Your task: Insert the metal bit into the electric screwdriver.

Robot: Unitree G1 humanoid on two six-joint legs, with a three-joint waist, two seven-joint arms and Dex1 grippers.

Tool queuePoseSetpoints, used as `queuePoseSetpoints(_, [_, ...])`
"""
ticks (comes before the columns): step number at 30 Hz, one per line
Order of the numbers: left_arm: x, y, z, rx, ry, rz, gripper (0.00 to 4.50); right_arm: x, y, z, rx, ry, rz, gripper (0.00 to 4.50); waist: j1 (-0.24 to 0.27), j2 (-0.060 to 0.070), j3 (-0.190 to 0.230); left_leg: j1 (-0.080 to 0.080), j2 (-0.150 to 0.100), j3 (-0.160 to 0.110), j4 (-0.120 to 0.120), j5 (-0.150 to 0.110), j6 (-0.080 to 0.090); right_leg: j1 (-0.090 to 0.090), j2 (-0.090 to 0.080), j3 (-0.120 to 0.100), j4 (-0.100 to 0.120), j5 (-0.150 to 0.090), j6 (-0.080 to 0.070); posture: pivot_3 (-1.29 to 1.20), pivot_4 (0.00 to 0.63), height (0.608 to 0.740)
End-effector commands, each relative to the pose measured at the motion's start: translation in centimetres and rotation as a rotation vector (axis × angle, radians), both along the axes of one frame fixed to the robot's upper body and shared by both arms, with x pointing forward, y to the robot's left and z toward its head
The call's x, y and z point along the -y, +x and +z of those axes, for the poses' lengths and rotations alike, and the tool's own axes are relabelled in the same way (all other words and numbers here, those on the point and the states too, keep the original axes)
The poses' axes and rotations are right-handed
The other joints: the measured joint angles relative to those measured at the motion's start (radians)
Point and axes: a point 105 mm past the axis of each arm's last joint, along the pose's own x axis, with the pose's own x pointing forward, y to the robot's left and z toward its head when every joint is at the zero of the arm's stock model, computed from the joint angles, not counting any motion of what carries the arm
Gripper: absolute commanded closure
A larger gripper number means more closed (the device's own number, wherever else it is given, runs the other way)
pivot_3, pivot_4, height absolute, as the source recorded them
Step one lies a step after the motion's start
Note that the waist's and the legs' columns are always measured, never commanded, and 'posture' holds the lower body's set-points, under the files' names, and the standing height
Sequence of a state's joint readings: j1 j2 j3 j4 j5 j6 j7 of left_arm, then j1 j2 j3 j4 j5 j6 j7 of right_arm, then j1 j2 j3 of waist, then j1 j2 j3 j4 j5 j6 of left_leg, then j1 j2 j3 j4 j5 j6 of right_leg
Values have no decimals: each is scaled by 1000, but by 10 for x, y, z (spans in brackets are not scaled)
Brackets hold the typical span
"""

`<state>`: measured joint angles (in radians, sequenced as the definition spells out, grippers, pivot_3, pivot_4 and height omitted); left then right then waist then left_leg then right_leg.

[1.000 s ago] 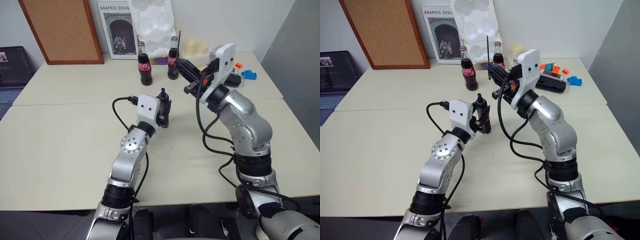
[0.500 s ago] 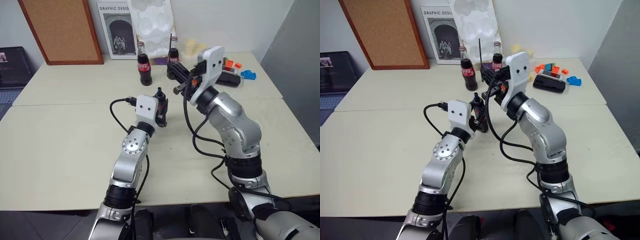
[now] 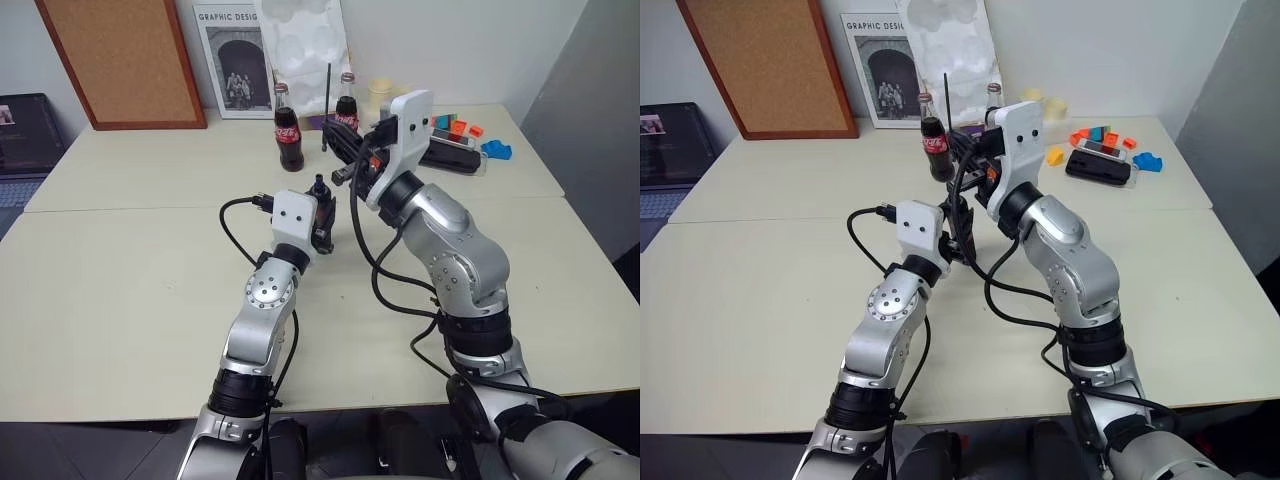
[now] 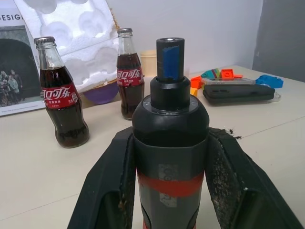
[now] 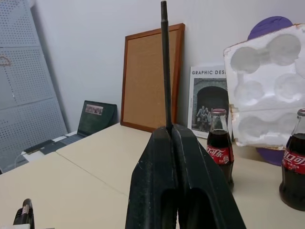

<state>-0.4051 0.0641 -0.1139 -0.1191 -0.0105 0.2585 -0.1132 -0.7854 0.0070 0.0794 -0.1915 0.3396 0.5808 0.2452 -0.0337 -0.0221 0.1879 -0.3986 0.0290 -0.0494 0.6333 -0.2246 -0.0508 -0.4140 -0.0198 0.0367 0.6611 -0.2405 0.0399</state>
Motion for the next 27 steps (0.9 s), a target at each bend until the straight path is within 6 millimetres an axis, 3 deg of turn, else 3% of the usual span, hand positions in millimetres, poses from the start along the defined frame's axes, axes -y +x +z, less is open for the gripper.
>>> queuePoseSetpoints(1, [-6, 0, 11, 49, 3, 40, 2841, -6, -10, 9, 34, 19, 7, 4500, 0, 0, 0, 0, 0, 0, 0, 0, 0, 0, 0, 0, 0, 0, 0, 0, 150, 740])
queuePoseSetpoints(27, [-13, 3, 13, 41, -25, 92, 2841, -19, -15, -4, -47, 42, -45, 4500, -1, 0, 0, 0, 0, 0, -2, 0, 0, -1, 0, 0, -1, 0, 0, 0, 150, 740])
